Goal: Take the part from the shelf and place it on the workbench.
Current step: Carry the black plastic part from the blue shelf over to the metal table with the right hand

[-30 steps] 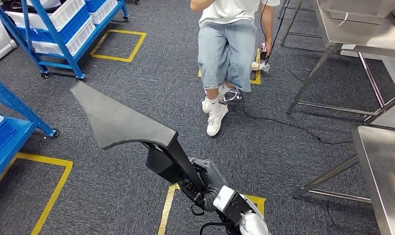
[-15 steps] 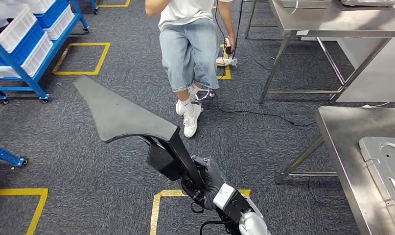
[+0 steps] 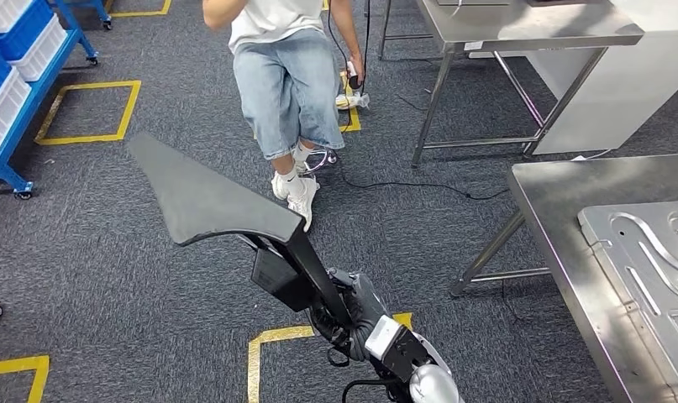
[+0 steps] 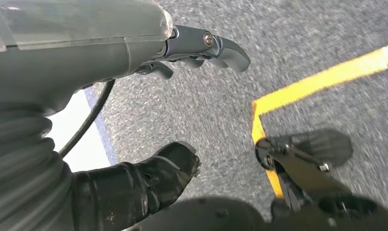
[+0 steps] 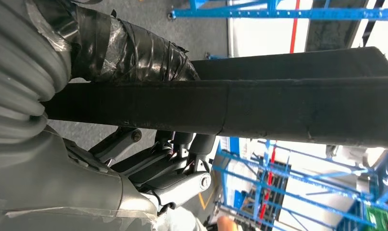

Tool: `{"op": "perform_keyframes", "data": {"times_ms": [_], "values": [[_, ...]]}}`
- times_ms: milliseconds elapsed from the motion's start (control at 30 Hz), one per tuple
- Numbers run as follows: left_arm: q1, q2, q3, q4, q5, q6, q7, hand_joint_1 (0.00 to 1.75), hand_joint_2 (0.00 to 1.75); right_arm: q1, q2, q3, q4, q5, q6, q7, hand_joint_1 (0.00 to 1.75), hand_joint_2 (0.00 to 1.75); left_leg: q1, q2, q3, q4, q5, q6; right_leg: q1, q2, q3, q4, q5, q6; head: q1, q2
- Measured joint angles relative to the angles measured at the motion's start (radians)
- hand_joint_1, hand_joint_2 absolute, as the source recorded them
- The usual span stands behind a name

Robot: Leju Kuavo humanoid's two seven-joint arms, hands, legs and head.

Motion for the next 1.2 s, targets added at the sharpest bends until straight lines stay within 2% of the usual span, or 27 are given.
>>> {"op": "perform_keyframes", "data": {"times_ms": [33,67,100,133,167,233,267,300,333,367,400,433,500,567,633,667,733,800,833,867,900,933,967,1033,1100,1167,1200], "values": [[0.0,0.0,0.001,0.0,0.0,0.0,0.0,0.0,1.75,-0.002,0.0,0.0,0.0,0.0,0.001,0.0,1.69,1.75,-0.002,0.007,0.003,0.0,-0.003,-0.005,0.005,-0.017,0.021,-0.042,0.01,-0.006,0.0,0.0],[-0.001,0.0,0.001,0.0,0.0,0.0,0.0,0.0,1.75,-0.003,0.0,0.0,0.0,0.0,0.003,0.0,1.69,1.75,-0.004,0.015,0.005,0.0,-0.005,-0.011,0.011,-0.026,0.029,-0.061,0.009,-0.01,-0.001,0.0],[-0.002,0.0,0.001,0.0,0.0,0.0,0.0,0.0,1.75,-0.004,0.001,0.0,0.0,0.001,0.005,0.001,1.69,1.75,-0.007,0.025,0.008,-0.001,-0.007,-0.017,0.015,-0.019,0.028,-0.064,0.007,-0.014,-0.001,0.0],[-0.003,0.0,0.002,0.0,0.0,0.0,0.0,0.0,1.75,-0.004,0.001,0.0,0.0,0.001,0.007,0.001,1.69,1.75,-0.006,0.035,0.011,-0.003,-0.01,-0.022,0.011,-0.007,0.029,-0.066,0.009,-0.02,-0.001,0.0],[-0.004,0.0,0.002,0.0,0.0,0.0,0.0,0.0,1.75,-0.004,0.001,0.0,0.0,0.001,0.008,0.001,1.69,1.75,-0.005,0.031,0.012,0.002,-0.017,-0.028,0.009,0.005,0.032,-0.071,0.011,-0.025,-0.001,0.0],[-0.004,0.002,0.002,0.0,0.0,0.0,0.0,0.0,1.75,-0.006,0.003,0.0,0.0,0.001,0.01,0.002,1.69,1.75,-0.001,-0.01,-0.009,0.057,-0.054,-0.036,0.001,0.026,0.039,-0.08,0.016,-0.036,-0.002,0.0],[-0.003,0.002,0.002,0.0,0.0,-0.001,0.0,0.0,1.75,-0.007,0.004,0.0,0.0,0.001,0.011,0.002,1.69,1.75,0.001,-0.038,-0.033,0.112,-0.083,-0.038,0.001,0.036,0.04,-0.082,0.016,-0.04,-0.002,0.0],[-0.002,0.002,0.002,0.0,0.0,-0.001,0.0,0.0,1.75,-0.008,0.005,0.0,0.001,0.001,0.012,0.003,1.69,1.75,0.001,-0.054,-0.066,0.176,-0.11,-0.039,0.001,0.047,0.04,-0.081,0.016,-0.043,-0.003,0.0],[0.0,0.002,0.002,0.0,0.0,-0.001,0.0,0.0,1.75,-0.008,0.006,0.0,0.003,0.002,0.013,0.003,1.69,1.75,0.001,-0.061,-0.096,0.23,-0.126,-0.04,0.002,0.06,0.041,-0.081,0.015,-0.045,-0.003,0.0],[0.001,0.002,0.002,0.0,0.0,-0.001,0.0,0.0,1.75,-0.008,0.006,0.0,0.005,0.002,0.014,0.004,1.69,1.75,0.001,-0.063,-0.114,0.257,-0.124,-0.04,0.002,0.074,0.042,-0.08,0.015,-0.045,-0.003,0.0],[0.002,0.002,0.002,0.0,0.0,-0.001,0.0,0.0,1.75,-0.008,0.006,0.0,0.007,0.002,0.014,0.004,1.69,1.75,0.001,-0.065,-0.117,0.249,-0.103,-0.04,0.003,0.089,0.042,-0.078,0.014,-0.045,-0.003,0.0],[0.003,0.002,0.002,0.0,0.0,-0.001,0.0,0.0,1.75,-0.008,0.006,0.0,0.008,0.002,0.014,0.005,1.69,1.75,0.001,-0.07,-0.102,0.205,-0.067,-0.038,0.002,0.103,0.043,-0.076,0.013,-0.044,-0.003,0.0],[0.003,0.004,0.003,0.0,0.0,-0.001,0.0,0.0,1.75,-0.008,0.006,0.0,0.009,0.002,0.014,0.005,1.69,1.75,0.003,-0.105,-0.056,0.082,-0.002,-0.032,0.003,0.125,0.04,-0.066,0.008,-0.038,-0.003,0.0],[0.002,0.005,0.003,0.0,0.0,-0.001,0.001,0.0,1.75,-0.01,0.006,0.001,0.009,0.003,0.014,0.005,1.69,1.75,0.002,-0.135,-0.03,0.019,0.015,-0.024,0.002,0.143,0.032,-0.058,0.005,-0.027,-0.002,0.0],[0.0,0.004,0.004,0.0,0.0,-0.001,0.001,0.0,1.75,-0.01,0.006,0.001,0.008,0.003,0.014,0.006,1.69,1.75,0.002,-0.127,-0.025,0.012,0.013,-0.017,0.0,0.161,0.027,-0.059,0.008,-0.016,-0.002,0.0],[0.0,0.004,0.004,0.0,0.0,-0.001,0.002,0.0,1.75,-0.01,0.006,0.001,0.008,0.003,0.014,0.005,1.69,1.75,0.003,-0.117,-0.022,0.007,0.015,-0.011,0.0,0.161,0.026,-0.059,0.007,-0.011,-0.002,0.0],[-0.001,0.003,0.004,0.0,0.0,-0.001,0.002,0.0,1.75,-0.011,0.006,0.001,0.008,0.003,0.014,0.005,1.69,1.75,0.008,-0.094,-0.016,-0.003,0.019,0.002,0.004,0.126,0.007,-0.017,-0.021,0.0,0.002,0.0],[0.0,0.003,0.004,0.0,0.0,0.0,0.003,0.0,1.75,-0.012,0.006,0.001,0.008,0.003,0.014,0.005,1.69,1.75,0.006,-0.073,-0.013,-0.006,0.019,0.01,0.002,0.075,-0.052,0.102,-0.079,0.01,0.006,0.0],[0.001,0.003,0.004,0.0,0.0,0.0,0.003,0.0,1.75,-0.011,0.005,0.001,0.009,0.003,0.014,0.005,1.69,1.75,0.004,-0.061,-0.013,-0.006,0.017,0.011,-0.001,0.062,-0.084,0.165,-0.101,0.013,0.006,0.0],[0.001,0.003,0.004,0.0,0.0,0.0,0.003,0.0,1.75,-0.01,0.005,0.001,0.01,0.003,0.014,0.005,1.69,1.75,0.003,-0.049,-0.012,-0.006,0.016,0.012,-0.003,0.056,-0.106,0.204,-0.107,0.016,0.007,0.0],[0.002,0.003,0.004,0.0,0.0,0.0,0.003,0.0,1.75,-0.01,0.005,0.001,0.012,0.003,0.014,0.005,1.69,1.75,0.003,-0.037,-0.011,-0.006,0.014,0.011,-0.005,0.053,-0.108,0.204,-0.093,0.016,0.006,0.0],[0.001,0.003,0.004,0.0,0.0,0.0,0.003,0.0,1.75,-0.01,0.004,0.001,0.013,0.003,0.014,0.005,1.69,1.75,0.003,-0.026,-0.008,-0.006,0.012,0.01,-0.006,0.048,-0.089,0.165,-0.063,0.016,0.007,0.0],[0.001,0.003,0.004,0.0,0.0,0.0,0.003,0.0,1.75,-0.01,0.004,0.001,0.014,0.003,0.014,0.005,1.69,1.75,0.003,-0.017,-0.004,-0.006,0.01,0.008,-0.006,0.037,-0.055,0.098,-0.028,0.012,0.007,0.0],[0.0,0.002,0.004,0.0,0.0,-0.001,0.003,0.0,1.75,-0.012,0.005,0.001,0.014,0.003,0.014,0.005,1.69,1.75,-0.001,0.0,0.004,-0.005,0.003,-0.001,0.003,-0.001,0.01,-0.027,0.013,0.0,0.006,0.0],[-0.001,0.002,0.004,0.0,0.0,-0.001,0.003,0.0,1.75,-0.014,0.005,0.001,0.014,0.003,0.014,0.005,1.69,1.75,-0.005,0.016,0.009,-0.006,-0.003,-0.012,0.013,-0.014,0.027,-0.068,0.012,-0.013,0.006,0.0],[-0.003,0.002,0.004,0.0,0.0,-0.001,0.003,0.0,1.75,-0.013,0.005,0.001,0.014,0.003,0.014,0.005,1.69,1.75,-0.004,0.03,0.016,-0.006,-0.01,-0.023,0.011,0.009,0.029,-0.073,0.014,-0.023,0.006,0.0],[-0.004,0.002,0.004,0.0,0.0,-0.001,0.003,0.0,1.75,-0.013,0.005,0.001,0.014,0.003,0.014,0.005,1.69,1.75,-0.003,0.021,0.015,0.004,-0.02,-0.028,0.007,0.019,0.032,-0.078,0.017,-0.029,0.006,0.0]]}}
